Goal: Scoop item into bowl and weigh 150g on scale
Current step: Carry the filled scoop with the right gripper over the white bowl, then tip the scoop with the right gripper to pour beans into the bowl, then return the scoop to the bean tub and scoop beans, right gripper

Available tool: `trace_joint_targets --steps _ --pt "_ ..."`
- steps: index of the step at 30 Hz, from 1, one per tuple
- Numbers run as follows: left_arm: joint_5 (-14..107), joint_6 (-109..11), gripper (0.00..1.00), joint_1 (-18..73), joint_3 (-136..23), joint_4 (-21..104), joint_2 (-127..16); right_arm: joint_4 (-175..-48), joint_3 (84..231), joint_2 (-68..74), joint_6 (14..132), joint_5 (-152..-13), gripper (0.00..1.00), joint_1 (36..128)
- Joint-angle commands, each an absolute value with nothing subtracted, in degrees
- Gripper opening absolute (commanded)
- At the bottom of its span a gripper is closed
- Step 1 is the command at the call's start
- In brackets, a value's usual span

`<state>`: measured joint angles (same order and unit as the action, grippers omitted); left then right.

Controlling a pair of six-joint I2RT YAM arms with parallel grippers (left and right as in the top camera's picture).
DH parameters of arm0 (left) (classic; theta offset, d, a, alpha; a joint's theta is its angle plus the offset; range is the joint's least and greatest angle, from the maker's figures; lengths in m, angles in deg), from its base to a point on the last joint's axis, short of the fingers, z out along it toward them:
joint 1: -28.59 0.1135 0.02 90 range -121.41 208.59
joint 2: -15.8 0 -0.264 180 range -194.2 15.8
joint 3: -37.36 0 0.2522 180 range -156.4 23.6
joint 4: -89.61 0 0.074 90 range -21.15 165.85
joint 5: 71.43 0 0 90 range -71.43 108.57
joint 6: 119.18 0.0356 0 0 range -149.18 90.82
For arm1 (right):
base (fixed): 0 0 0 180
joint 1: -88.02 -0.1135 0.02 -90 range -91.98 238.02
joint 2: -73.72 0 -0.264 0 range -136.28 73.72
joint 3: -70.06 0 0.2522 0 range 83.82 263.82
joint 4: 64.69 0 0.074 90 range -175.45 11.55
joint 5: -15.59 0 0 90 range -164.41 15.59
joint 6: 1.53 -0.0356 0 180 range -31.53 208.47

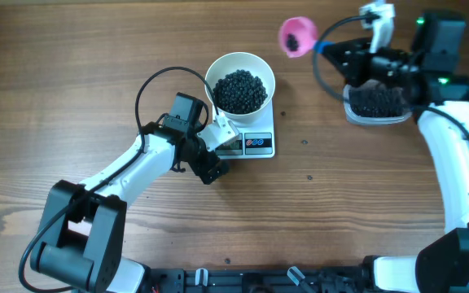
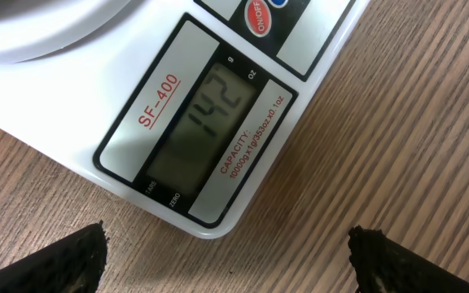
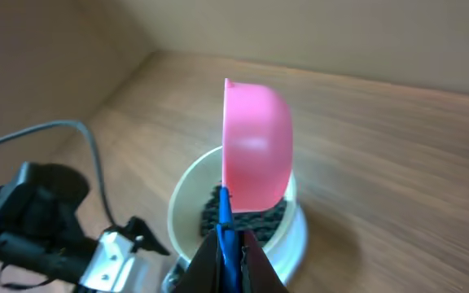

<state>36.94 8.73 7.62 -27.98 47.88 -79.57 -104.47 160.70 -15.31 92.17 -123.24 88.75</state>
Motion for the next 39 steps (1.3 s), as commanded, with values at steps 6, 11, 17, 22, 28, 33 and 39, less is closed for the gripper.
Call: trace_joint_targets --steps 6,11,17,22,28,33,39 --pt "38.05 9.63 1.0 7.58 -27.71 48.03 -80.01 -104.21 161.81 -17.59 121.15 -104.05 0.04 73.61" --pt "38.05 9.6 1.0 7.6 -27.71 48.03 -80.01 -101.8 161.81 -17.59 139.73 -88.12 0.04 69.87" --pt "38.05 9.6 1.0 7.58 -27.71 48.03 -80.01 -97.87 161.81 -17.59 129.94 -88.1 0.04 70.37" --pt "38.05 9.6 1.0 7.6 -27.71 48.03 -80.01 -99.75 161.81 -17.59 115.73 -92.95 0.04 75.18" --pt "38.05 9.63 1.0 7.58 -27.71 48.03 -80.01 -111.62 161.81 -17.56 102.77 -92.84 0.04 86.04" --pt "38.05 9.6 1.0 7.58 -27.71 48.03 -80.01 -122.33 161.81 -17.56 99.91 -92.91 0.04 96.12" --pt "38.05 9.6 1.0 7.58 -27.71 48.03 -80.01 -127.66 161.81 -17.56 99.91 -92.91 0.04 101.87"
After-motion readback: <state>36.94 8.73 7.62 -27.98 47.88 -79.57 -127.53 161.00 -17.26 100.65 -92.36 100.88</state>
